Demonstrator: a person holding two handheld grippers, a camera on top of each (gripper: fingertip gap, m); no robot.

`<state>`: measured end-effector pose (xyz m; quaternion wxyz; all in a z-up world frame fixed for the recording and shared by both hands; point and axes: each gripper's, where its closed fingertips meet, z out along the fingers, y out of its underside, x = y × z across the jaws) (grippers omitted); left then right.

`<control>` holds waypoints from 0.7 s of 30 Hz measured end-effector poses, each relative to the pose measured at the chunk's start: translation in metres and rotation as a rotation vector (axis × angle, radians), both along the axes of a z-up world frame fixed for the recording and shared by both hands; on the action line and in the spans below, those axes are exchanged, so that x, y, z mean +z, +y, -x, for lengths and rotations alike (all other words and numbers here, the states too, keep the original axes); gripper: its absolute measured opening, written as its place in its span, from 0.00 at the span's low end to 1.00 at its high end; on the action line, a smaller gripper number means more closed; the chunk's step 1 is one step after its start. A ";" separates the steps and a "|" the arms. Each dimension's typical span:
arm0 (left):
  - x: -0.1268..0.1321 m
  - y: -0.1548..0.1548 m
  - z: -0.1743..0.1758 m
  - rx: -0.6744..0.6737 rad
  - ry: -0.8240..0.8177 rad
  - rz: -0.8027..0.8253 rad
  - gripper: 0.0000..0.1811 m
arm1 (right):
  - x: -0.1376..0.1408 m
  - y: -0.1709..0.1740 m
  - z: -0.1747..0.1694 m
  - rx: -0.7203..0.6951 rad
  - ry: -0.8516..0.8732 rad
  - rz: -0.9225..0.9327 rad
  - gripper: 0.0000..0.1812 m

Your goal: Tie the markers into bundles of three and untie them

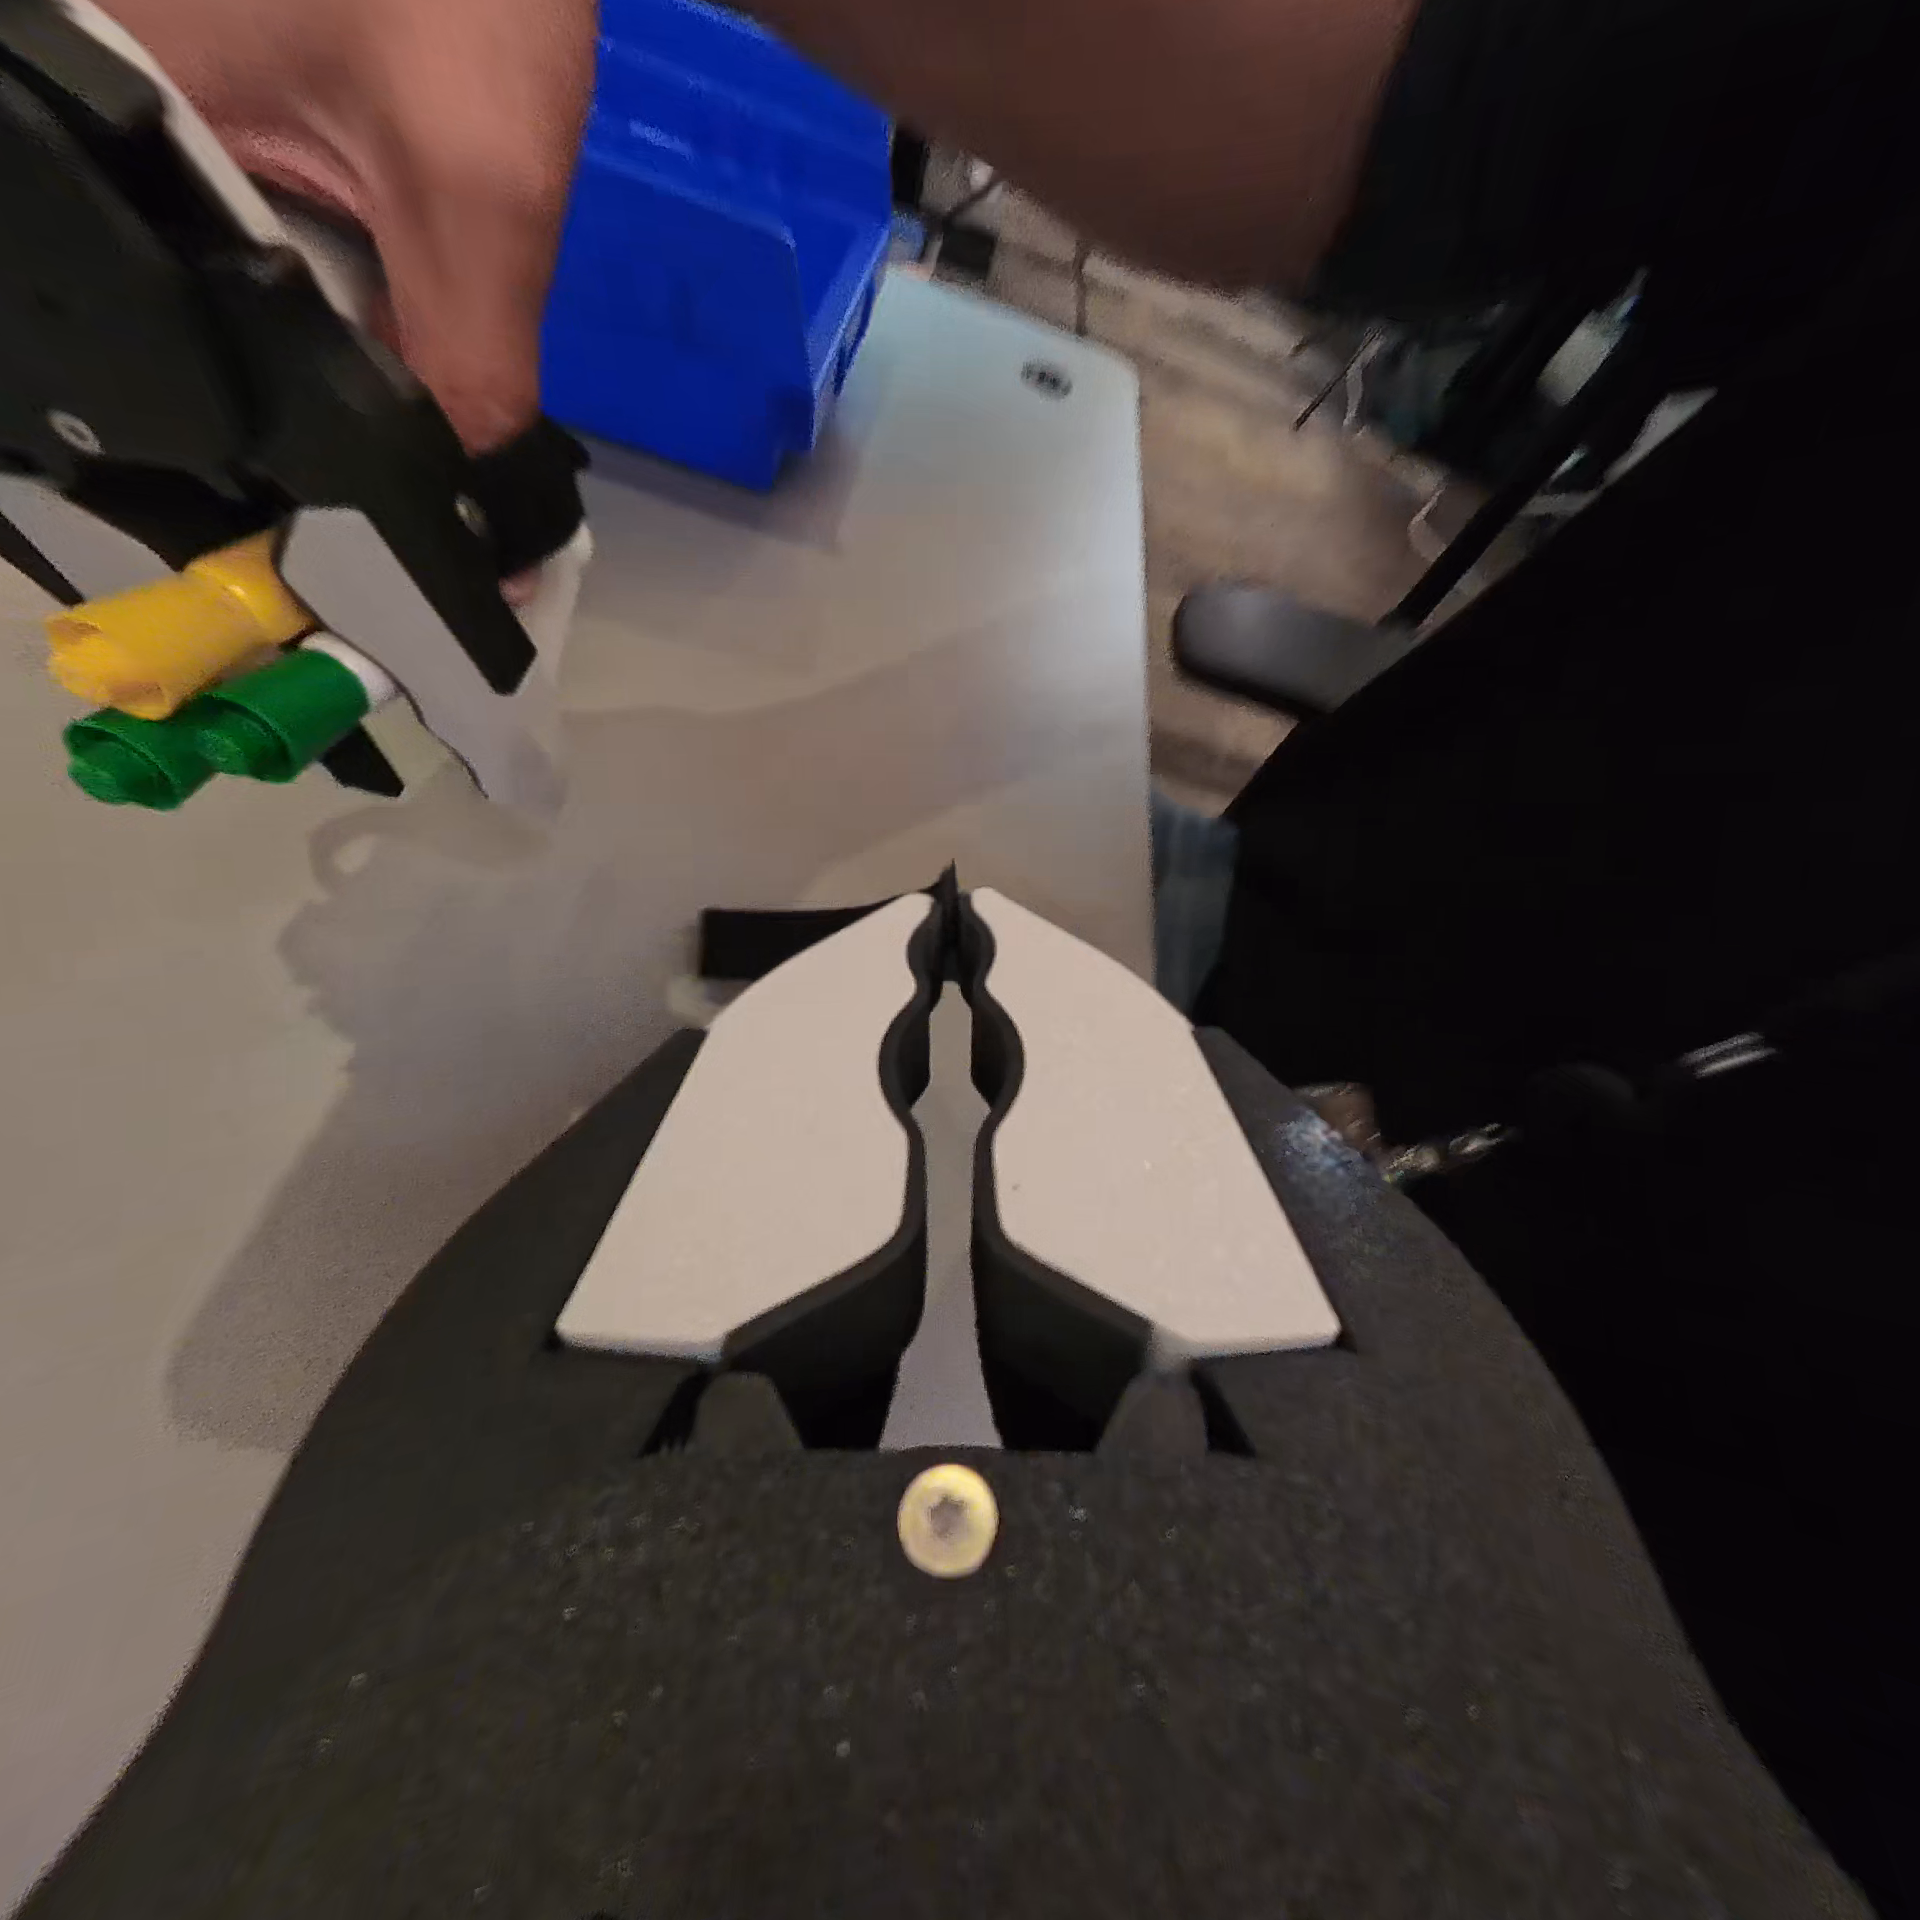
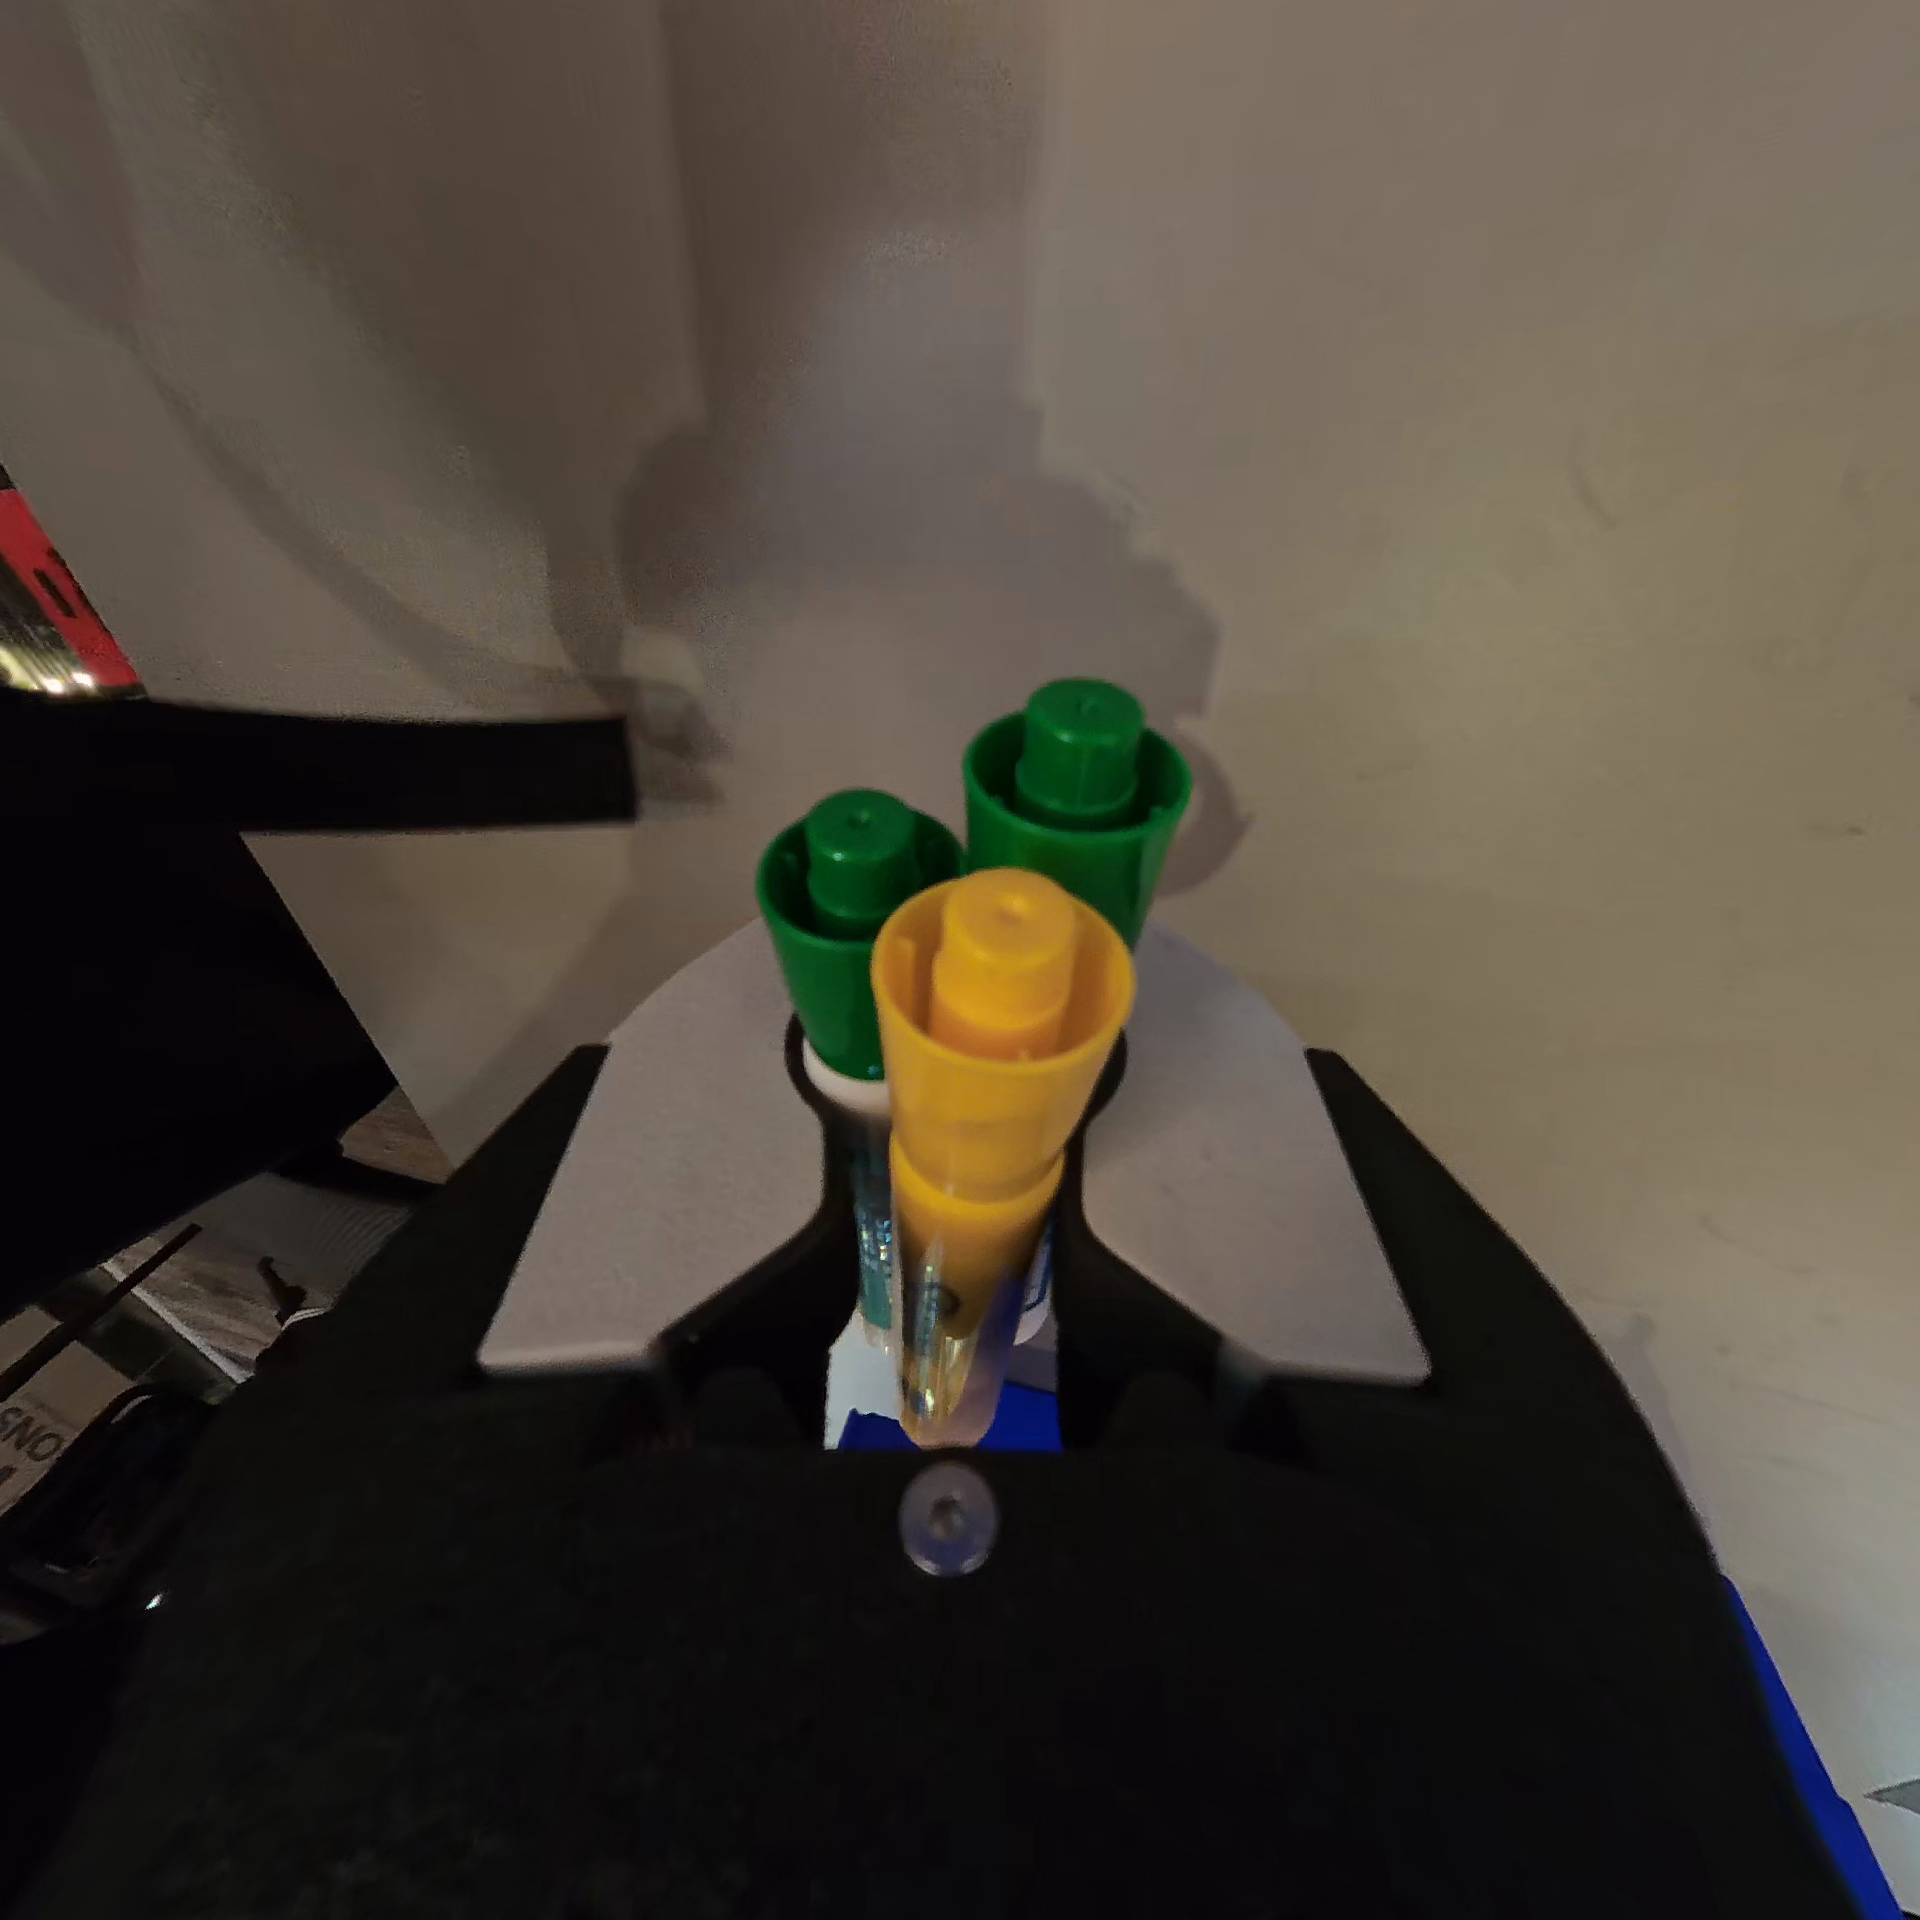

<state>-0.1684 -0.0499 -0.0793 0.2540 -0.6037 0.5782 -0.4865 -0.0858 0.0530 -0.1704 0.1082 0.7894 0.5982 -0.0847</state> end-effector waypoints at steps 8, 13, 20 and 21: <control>-0.025 0.039 0.015 0.076 0.087 0.293 0.01 | -0.008 -0.002 -0.002 0.033 -0.064 -0.002 0.23; -0.058 0.077 0.022 0.202 0.187 0.236 0.01 | -0.002 -0.002 0.004 0.037 -0.017 -0.014 0.23; -0.033 0.106 0.013 0.335 0.064 -0.019 0.28 | 0.003 0.003 0.006 0.003 0.020 -0.028 0.23; -0.023 0.109 0.011 0.351 -0.002 0.010 0.28 | 0.003 0.002 0.007 0.000 0.023 -0.028 0.23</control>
